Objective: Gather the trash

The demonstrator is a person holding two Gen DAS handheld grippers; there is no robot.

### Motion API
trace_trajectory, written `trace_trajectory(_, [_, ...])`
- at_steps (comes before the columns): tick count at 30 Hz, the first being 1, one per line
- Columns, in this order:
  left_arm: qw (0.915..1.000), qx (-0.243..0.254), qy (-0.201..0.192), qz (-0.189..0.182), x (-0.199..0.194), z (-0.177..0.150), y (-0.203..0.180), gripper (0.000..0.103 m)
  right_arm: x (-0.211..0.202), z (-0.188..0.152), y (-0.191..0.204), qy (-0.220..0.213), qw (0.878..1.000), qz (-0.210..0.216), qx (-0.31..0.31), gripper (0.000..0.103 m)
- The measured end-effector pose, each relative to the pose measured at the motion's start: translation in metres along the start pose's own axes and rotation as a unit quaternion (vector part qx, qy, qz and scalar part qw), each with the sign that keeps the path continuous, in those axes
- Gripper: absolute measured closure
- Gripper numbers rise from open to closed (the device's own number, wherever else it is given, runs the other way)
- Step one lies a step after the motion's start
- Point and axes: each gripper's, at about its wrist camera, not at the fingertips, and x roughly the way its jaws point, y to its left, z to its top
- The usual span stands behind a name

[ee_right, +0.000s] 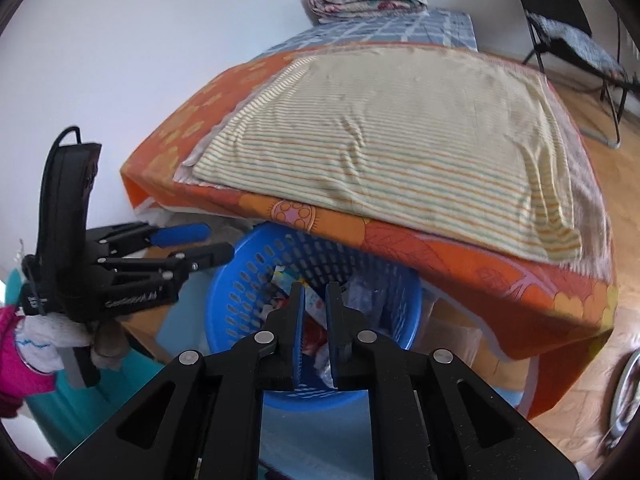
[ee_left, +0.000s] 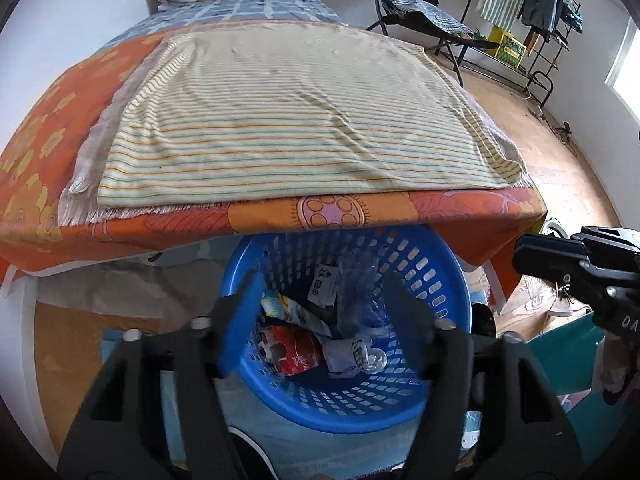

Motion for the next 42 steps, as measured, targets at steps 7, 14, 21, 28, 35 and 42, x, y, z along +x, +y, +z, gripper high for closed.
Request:
trace_trajectory(7, [0.9999, 0.010, 0.013, 0.002, 0.003, -0.001, -0.007, 0.035, -0.006, 0.000, 0.002, -0.013, 0.999, -0.038, -0.005, 0.038])
trace_trajectory(14, [0.9999, 0.008, 0.007, 0.005, 0.001, 0.006, -0.005, 0.035, -0.013, 0.011, 0.002, -0.029, 0.998, -0.060, -0.004, 0.038])
trace_trajectory(21, [0.9992, -0.003, -0.038, 0.013, -0.024, 0.037, -0.005, 0.035, -0.031, 0.032, -0.003, -0.061, 0.995, -0.076, 0.008, 0.037])
trace_trajectory(28, [0.9946, -0.023, -0.100, 0.013, -0.061, 0.073, 0.001, 0.025, -0.058, 0.058, -0.006, -0.111, 0.990, -0.089, 0.017, 0.030])
trace_trajectory(35, [0.9871, -0.041, -0.154, 0.017, -0.092, 0.105, 0.011, 0.019, -0.075, 0.080, -0.014, -0.143, 0.984, -0.106, 0.022, 0.026])
trace_trajectory(42, [0.9809, -0.035, -0.191, 0.012, -0.117, 0.136, 0.004, 0.014, -0.082, 0.104, -0.024, -0.156, 0.982, -0.098, 0.044, 0.026])
